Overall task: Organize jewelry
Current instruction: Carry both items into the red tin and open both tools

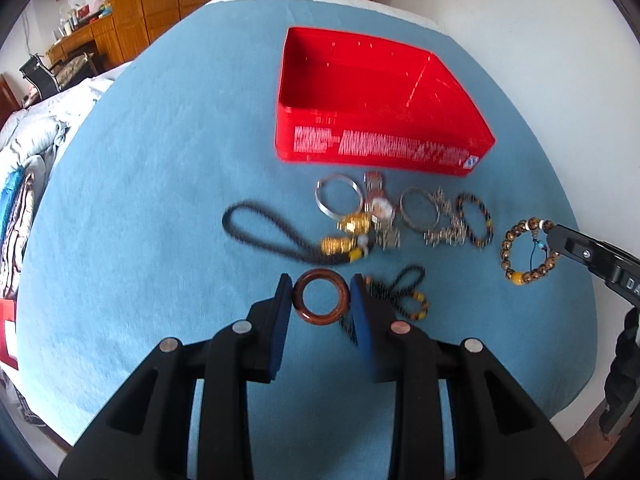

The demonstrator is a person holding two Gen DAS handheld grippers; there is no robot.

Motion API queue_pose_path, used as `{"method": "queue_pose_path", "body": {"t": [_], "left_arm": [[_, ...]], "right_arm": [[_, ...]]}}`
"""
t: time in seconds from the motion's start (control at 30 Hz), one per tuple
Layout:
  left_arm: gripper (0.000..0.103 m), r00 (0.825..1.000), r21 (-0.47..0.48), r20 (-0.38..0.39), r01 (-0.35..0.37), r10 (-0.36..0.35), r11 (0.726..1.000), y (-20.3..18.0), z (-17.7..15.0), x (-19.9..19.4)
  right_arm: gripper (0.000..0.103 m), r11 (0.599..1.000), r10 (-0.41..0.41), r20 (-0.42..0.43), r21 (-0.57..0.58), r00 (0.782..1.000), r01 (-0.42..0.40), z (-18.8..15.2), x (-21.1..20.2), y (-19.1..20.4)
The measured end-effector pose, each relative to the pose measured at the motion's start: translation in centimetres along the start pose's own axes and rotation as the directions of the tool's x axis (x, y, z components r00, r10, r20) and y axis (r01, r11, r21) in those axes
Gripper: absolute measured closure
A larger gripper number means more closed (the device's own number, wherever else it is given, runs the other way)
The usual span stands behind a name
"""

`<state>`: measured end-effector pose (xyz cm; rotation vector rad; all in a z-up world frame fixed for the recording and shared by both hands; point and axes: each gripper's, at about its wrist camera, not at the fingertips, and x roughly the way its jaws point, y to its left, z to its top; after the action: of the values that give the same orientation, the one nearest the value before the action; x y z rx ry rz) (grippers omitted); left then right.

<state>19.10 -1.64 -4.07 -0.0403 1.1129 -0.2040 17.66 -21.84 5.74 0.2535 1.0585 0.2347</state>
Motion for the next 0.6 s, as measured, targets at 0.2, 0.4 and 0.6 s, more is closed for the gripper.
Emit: {"method": "queue_pose_path", "body": {"t": [0.2, 0.4, 0.6], "left_arm": [[0.074, 0.999, -0.002, 0.04, -0.004, 0.004, 1.0, -0.8, 4.7, 0.2], [0.074, 0.998, -0.006, 0.061, 0.012, -0.011, 1.0, -1.9, 10.5, 2.3], [0.074, 0.999, -0.035, 0.044, 0.023, -0.021, 0.999, -2.0, 15.3, 6.5]], "right_arm": [[0.092, 1.0, 0.022, 0.052, -0.015, 0.998, -0.021, 4.4, -1.2, 0.8], [0.092, 0.999, 0.031, 0.103, -0.027, 0.994, -0.028, 9.4, -0.3, 1.2], [0.092, 0.999, 0.035, 0.093, -0.006, 0.995, -0.035, 13.9, 4.3, 0.1]]}}
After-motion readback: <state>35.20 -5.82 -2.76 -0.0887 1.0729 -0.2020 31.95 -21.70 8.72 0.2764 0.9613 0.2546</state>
